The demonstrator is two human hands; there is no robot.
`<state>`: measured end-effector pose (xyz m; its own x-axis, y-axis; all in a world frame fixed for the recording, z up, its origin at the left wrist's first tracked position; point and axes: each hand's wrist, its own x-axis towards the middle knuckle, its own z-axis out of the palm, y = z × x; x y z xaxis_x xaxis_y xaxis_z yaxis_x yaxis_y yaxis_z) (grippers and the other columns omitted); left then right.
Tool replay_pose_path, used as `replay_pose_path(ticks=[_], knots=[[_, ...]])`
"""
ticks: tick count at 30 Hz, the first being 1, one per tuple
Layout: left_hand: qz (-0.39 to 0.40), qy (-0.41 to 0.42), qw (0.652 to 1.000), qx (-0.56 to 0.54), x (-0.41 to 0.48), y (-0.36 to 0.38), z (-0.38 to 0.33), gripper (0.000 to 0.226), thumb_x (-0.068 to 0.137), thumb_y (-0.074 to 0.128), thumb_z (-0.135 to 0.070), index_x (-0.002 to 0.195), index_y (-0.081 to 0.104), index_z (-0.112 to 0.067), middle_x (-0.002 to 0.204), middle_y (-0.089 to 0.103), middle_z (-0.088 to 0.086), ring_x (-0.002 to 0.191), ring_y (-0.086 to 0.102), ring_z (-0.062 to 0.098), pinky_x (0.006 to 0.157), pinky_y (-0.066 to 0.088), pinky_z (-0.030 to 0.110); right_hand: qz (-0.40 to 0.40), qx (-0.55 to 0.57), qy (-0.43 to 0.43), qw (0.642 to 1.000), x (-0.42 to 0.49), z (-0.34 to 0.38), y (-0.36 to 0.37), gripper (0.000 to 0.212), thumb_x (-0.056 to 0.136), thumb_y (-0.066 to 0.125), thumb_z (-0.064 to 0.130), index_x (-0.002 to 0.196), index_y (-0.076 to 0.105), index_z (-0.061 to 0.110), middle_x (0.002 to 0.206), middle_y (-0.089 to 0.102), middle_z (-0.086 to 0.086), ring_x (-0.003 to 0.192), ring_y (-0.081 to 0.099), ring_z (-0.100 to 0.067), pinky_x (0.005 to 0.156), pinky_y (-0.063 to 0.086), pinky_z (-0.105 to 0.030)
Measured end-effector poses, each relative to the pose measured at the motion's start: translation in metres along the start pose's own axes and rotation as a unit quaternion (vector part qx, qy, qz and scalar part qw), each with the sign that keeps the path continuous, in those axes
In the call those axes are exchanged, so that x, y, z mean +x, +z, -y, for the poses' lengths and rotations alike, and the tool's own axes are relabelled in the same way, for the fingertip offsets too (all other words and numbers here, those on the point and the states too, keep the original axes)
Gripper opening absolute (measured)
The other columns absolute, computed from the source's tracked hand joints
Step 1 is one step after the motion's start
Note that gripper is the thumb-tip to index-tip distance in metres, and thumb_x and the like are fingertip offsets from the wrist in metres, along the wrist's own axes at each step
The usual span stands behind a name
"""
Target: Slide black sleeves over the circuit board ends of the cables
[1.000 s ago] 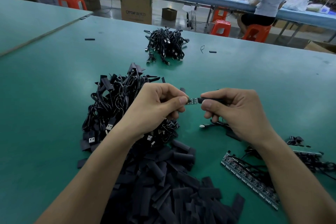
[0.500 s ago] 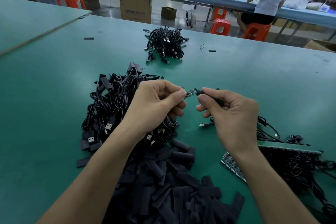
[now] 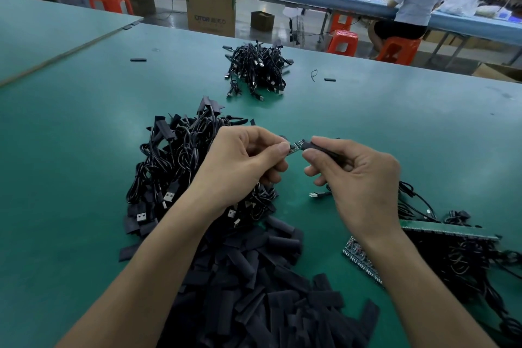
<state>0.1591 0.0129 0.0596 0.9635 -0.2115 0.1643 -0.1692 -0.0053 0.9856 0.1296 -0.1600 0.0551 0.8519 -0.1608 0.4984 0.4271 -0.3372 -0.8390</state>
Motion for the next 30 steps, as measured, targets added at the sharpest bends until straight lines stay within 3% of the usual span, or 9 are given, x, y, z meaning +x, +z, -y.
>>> replay_pose_path(ticks=[3,8,16,20,23,26,30], knots=[[0.008,0.004,1.000,0.007,0.000,-0.002,0.001,0.005,0.091,0.070,-0.008,0.089,0.073,-0.005,0.064,0.071,0.004,0.050,0.061,0.009,0.050,0.049,0.018,0.026,0.005,0.011,1.000,0.004,-0.001,-0.004,0.016,0.077,0.078,0.029,0.093,0.075,0.030,0.073,0.075,0.010,0.062,0.071,-0.011,0.057,0.054,-0.017],[0.025,0.013,0.999,0.020,0.001,-0.008,0.000,0.004,0.091,0.071,-0.010,0.088,0.074,-0.008,0.065,0.071,0.003,0.050,0.061,0.008,0.050,0.046,0.015,0.097,0.011,0.005,0.995,0.015,0.001,-0.013,0.021,0.081,0.080,0.012,0.092,0.076,0.029,0.074,0.076,0.005,0.061,0.071,-0.014,0.054,0.053,-0.019],[0.076,0.000,0.997,0.013,0.000,-0.015,-0.001,0.006,0.090,0.071,-0.008,0.086,0.074,-0.011,0.067,0.072,0.004,0.054,0.062,0.009,0.054,0.049,0.015,0.206,0.013,0.011,0.978,0.027,0.004,-0.021,0.021,0.076,0.081,0.021,0.094,0.080,0.033,0.079,0.077,0.002,0.064,0.071,-0.016,0.055,0.053,-0.020],[0.082,-0.006,0.996,-0.019,0.000,-0.010,0.000,0.006,0.086,0.073,-0.007,0.088,0.067,-0.007,0.066,0.071,0.005,0.056,0.065,0.013,0.056,0.054,0.021,0.248,0.023,0.014,0.968,0.025,0.007,-0.018,0.025,0.078,0.079,0.016,0.095,0.080,0.033,0.080,0.077,-0.001,0.066,0.072,-0.017,0.056,0.054,-0.021],[0.066,-0.004,0.997,-0.046,0.000,-0.007,0.000,0.019,0.083,0.074,-0.009,0.090,0.057,-0.006,0.062,0.070,0.004,0.054,0.065,0.014,0.054,0.053,0.021,0.236,0.028,0.000,0.971,0.023,0.008,-0.015,0.022,0.079,0.080,0.013,0.095,0.078,0.027,0.078,0.077,0.000,0.066,0.072,-0.017,0.057,0.054,-0.020],[0.059,0.003,0.998,-0.031,0.000,-0.006,0.000,0.030,0.078,0.075,-0.027,0.090,0.058,-0.005,0.068,0.073,0.007,0.057,0.065,0.015,0.056,0.053,0.024,0.210,0.031,0.002,0.977,0.022,0.007,-0.015,0.017,0.080,0.077,0.014,0.094,0.078,0.023,0.077,0.077,0.002,0.065,0.072,-0.016,0.057,0.053,-0.020],[0.018,0.041,0.998,0.049,0.000,-0.005,0.003,0.019,0.085,0.078,-0.022,0.085,0.067,-0.007,0.069,0.073,0.006,0.059,0.068,0.016,0.059,0.056,0.028,0.180,0.036,0.019,0.983,0.022,0.003,-0.015,0.014,0.080,0.078,0.012,0.091,0.079,0.022,0.076,0.077,-0.004,0.064,0.072,-0.021,0.056,0.054,-0.022]])
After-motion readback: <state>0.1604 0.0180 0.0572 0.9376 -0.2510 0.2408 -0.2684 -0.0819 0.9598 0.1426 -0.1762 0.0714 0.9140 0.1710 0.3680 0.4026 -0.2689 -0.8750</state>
